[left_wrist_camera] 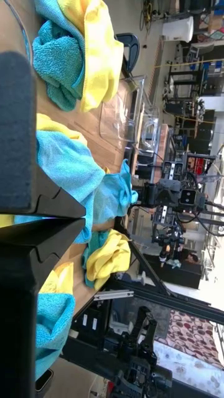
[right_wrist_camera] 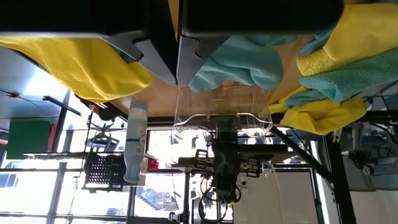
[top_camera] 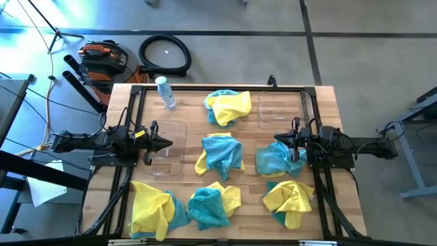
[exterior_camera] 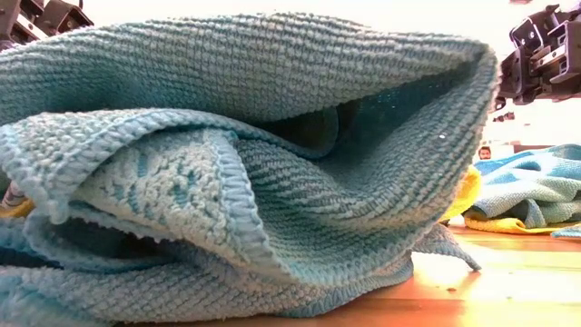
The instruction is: Sort microfiber towel by color & place in baskets
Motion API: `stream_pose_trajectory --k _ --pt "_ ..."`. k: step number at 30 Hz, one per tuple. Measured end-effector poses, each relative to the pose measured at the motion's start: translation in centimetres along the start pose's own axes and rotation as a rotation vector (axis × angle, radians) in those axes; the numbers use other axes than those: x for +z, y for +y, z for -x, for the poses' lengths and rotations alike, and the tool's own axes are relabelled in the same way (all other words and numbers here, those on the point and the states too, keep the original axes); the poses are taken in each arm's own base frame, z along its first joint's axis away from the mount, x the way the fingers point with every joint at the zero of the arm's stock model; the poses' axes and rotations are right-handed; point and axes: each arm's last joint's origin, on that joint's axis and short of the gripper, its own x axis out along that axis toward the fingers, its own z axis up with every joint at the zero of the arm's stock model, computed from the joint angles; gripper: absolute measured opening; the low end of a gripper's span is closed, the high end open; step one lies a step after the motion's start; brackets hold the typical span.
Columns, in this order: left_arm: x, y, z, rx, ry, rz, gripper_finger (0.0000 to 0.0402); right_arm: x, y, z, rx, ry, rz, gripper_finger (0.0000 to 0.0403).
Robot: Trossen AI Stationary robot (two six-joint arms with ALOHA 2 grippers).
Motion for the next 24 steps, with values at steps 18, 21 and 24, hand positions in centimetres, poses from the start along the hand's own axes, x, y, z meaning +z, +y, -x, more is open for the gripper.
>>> stream_pose_trajectory --k 18,21,24 --pt "0.4 0.1 0.0 0.043 -0.051 0.177 0.0 0.0 0.0 0.0 0.0 0.0 0.0 0.0" --pt "0.8 0.1 0.0 0.06 -0.098 0.181 0.0 0.0 0.0 0.0 0.0 0.0 0.0 0.0" --pt "1.7 0.0 0.2 0.042 -0.173 0.187 0.0 0.0 0.0 0.0 0.0 0.0 0.0 0.0"
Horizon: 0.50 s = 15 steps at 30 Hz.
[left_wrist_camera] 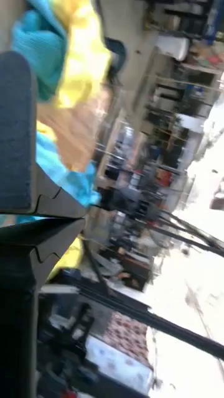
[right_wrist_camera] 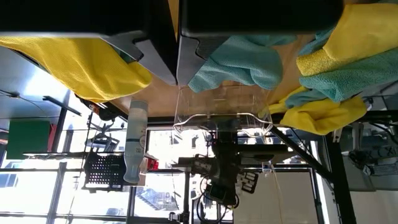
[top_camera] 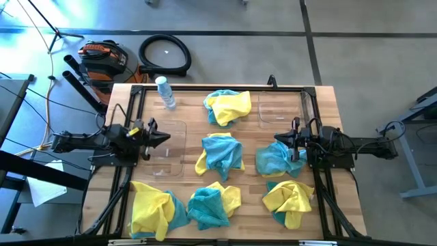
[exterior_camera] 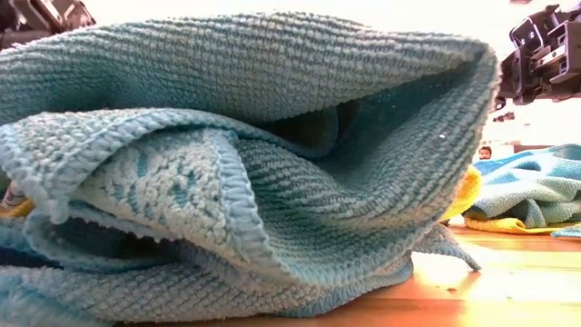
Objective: Sort microfiber towel by color & place in baskets
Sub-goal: Put the blue microfiber cloth into the left transparent bin
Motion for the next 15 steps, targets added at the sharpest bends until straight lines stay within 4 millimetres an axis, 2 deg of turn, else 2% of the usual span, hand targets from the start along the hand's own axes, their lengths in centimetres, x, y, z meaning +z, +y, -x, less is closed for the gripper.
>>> stream_pose_trajectory --k 8,11,15 --pt "4.3 -1.5 -0.8 0.013 0.026 -0.049 0.0 0.0 0.0 0.0 -0.001 -0.001 0.0 0.0" --pt "6.5 -2.3 -2.2 0.054 0.066 -0.066 0.0 0.0 0.0 0.0 0.0 0.0 0.0 0.0" --pt "9.2 -3.5 -5.3 0.112 0.179 -0.059 0.0 0.0 0.0 0.0 -0.001 -0.001 0.0 0.0"
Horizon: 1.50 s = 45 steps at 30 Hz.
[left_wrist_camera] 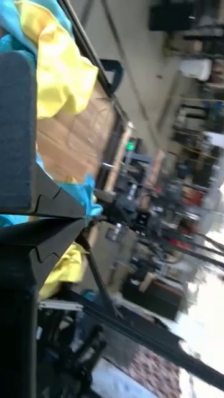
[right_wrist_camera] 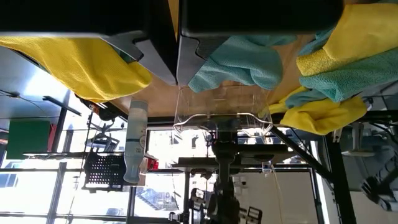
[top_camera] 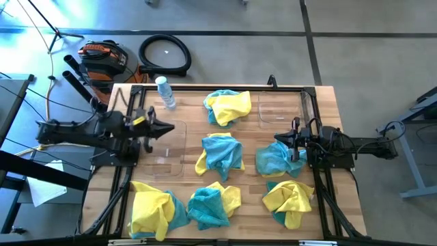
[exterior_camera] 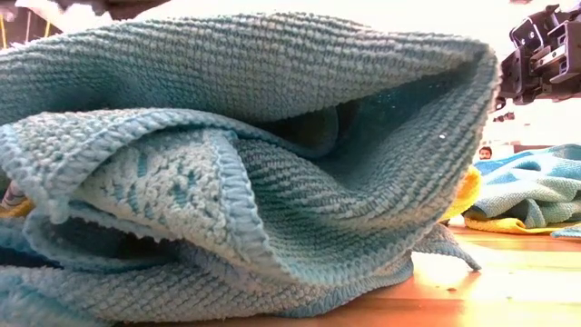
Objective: Sort microfiber towel by color & place in baskets
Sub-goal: Put the blue microfiber cloth into the left transparent bin
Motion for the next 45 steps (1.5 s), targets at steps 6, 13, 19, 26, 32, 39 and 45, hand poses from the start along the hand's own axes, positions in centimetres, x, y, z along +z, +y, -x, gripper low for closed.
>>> stream_pose_trajectory --k 6,13,19,26,32,39,45 --pt "3.7 -2.2 -5.8 0.014 0.211 -0.094 0.0 0.0 0.0 0.0 0.0 0.001 0.0 0.0" --pt "5.1 -3.9 -13.1 0.025 0.289 -0.228 0.0 0.0 0.0 0.0 0.0 0.0 0.0 0.0" --pt "4.7 -4.5 -18.5 0.098 0.384 -0.312 0.0017 0.0 0.0 0.0 0.0 0.0 0.0 0.0" --pt "2.7 -4.5 -23.6 0.136 0.716 -0.297 0.0067 0.0 0.0 0.0 0.0 0.001 0.0 0.0" --pt "-0.3 -3.8 -26.9 0.156 0.962 -0.286 0.0089 0.0 0.0 0.0 0.0 0.001 0.0 0.0" --pt "-4.9 -2.7 -29.1 0.201 1.089 -0.281 0.009 0.0 0.0 0.0 0.0 0.001 0.0 0.0" --pt "-8.3 -1.9 -30.3 0.218 1.168 -0.289 0.009 0.0 0.0 0.0 0.001 0.001 0.0 0.0"
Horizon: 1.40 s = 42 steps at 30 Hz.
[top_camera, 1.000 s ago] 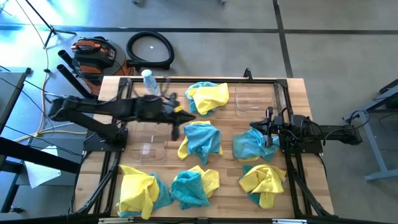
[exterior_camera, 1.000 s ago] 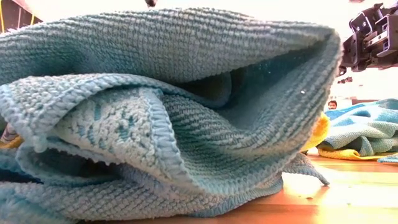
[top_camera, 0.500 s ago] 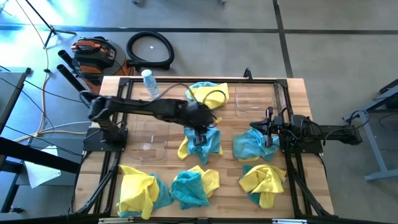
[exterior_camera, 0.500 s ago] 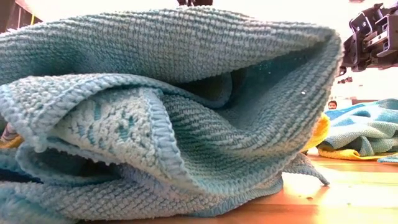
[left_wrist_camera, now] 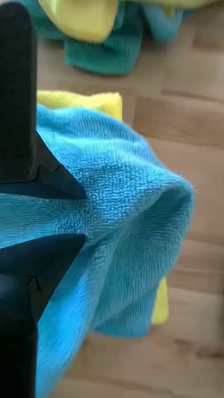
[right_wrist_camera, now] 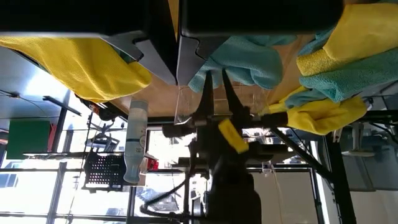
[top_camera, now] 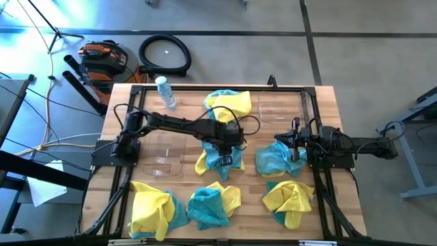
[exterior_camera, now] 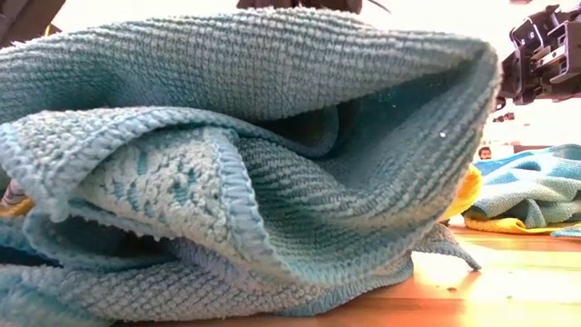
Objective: Sort microfiber towel by color & place in baskets
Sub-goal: Put the blue microfiber cloth into the left transparent bin
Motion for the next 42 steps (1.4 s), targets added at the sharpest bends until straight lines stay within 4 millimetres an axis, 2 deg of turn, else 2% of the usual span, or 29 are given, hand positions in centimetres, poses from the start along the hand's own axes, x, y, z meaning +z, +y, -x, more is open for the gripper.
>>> stream_pose_trajectory --k 4,7,11,17,24,29,36,42 --pt "-0.1 0.0 -1.7 0.052 0.023 0.003 0.009 0.0 0.0 0.0 -0.001 0.0 0.0 0.0" --pt "-0.2 0.0 -2.1 0.078 0.036 0.011 0.0076 0.0 0.0 0.0 0.0 0.0 0.0 0.0" --pt "-0.2 0.1 -1.6 0.082 0.028 0.016 0.0012 0.0 0.0 0.0 0.0 0.0 0.0 0.0" --pt "0.4 0.1 0.0 0.088 0.001 0.06 0.0002 0.0 0.0 0.0 0.0 -0.001 0.0 0.0" --pt "1.2 -0.6 5.5 0.114 -0.109 0.098 0.0 0.0 0.0 0.0 0.0 0.002 0.0 0.0" --pt "0.5 -0.9 11.5 0.134 -0.239 0.151 0.0 -0.1 0.0 0.0 -0.001 0.008 0.001 0.0" --pt "-2.9 -1.1 20.6 0.141 -0.408 0.209 0.0 -0.1 0.0 -0.1 0.0 0.012 0.001 0.0" --pt "-7.2 -0.4 27.1 0.187 -0.514 0.211 0.0 -0.1 0.0 -0.1 0.0 0.014 0.001 0.0"
